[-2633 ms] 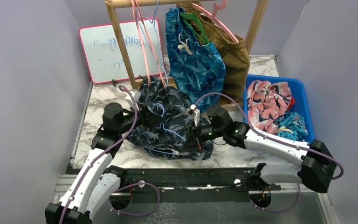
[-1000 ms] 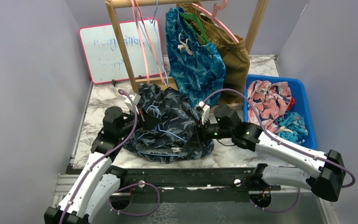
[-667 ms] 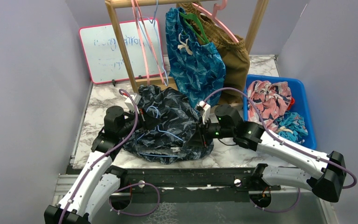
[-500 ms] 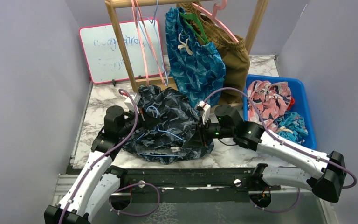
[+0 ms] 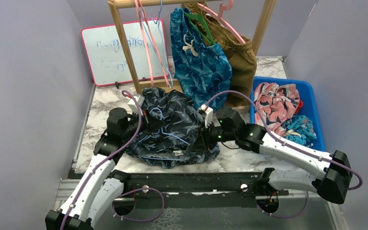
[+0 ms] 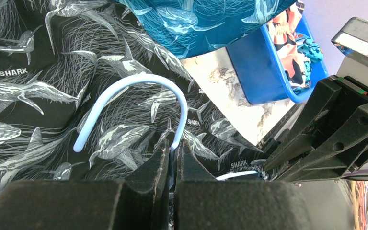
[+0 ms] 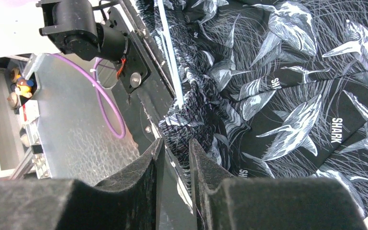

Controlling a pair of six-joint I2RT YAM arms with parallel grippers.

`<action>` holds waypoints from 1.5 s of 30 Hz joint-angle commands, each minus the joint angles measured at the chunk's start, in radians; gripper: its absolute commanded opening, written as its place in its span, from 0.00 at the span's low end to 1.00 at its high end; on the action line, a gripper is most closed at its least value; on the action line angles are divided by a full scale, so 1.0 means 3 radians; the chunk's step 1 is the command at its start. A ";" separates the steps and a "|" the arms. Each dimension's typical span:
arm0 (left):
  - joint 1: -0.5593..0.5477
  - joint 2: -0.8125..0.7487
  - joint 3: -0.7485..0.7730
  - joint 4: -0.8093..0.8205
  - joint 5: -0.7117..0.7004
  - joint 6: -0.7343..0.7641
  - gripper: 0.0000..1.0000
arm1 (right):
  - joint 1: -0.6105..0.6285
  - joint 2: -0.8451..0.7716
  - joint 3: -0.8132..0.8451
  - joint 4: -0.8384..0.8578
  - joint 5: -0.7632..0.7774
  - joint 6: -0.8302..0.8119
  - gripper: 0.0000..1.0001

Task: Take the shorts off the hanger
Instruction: Remove the shorts from the clothes rod.

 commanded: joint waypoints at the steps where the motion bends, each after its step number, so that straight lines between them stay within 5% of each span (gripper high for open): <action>1: -0.0006 -0.0034 0.0154 0.0058 -0.0021 -0.0048 0.00 | 0.0023 -0.0018 0.0033 0.0067 0.0133 0.0013 0.30; 5: -0.0007 -0.0034 0.0149 0.0049 -0.0003 -0.0049 0.00 | 0.0023 0.0008 0.0039 0.0035 0.0249 0.0015 0.39; 20: -0.0007 -0.0094 0.0154 0.0004 -0.0010 -0.0051 0.00 | 0.0022 0.0068 0.0037 0.0107 0.0545 0.0051 0.45; 28: -0.0005 -0.0123 0.0143 -0.0019 -0.0034 -0.0053 0.00 | 0.0023 0.0095 0.0015 0.0154 0.0456 0.0046 0.22; 33: -0.0007 -0.0147 0.0153 -0.0180 -0.0216 0.0028 0.00 | 0.0023 -0.0063 -0.0008 0.0066 0.0727 0.0061 0.18; 40: -0.0007 -0.0237 0.0321 -0.0875 -0.1286 0.0277 0.00 | 0.0023 -0.0511 -0.0174 -0.0260 0.1683 0.0143 0.11; 45: -0.0007 -0.0337 0.0371 -0.1001 -0.1641 0.0312 0.00 | 0.0023 -0.0735 -0.0240 -0.0459 0.1994 0.0190 0.04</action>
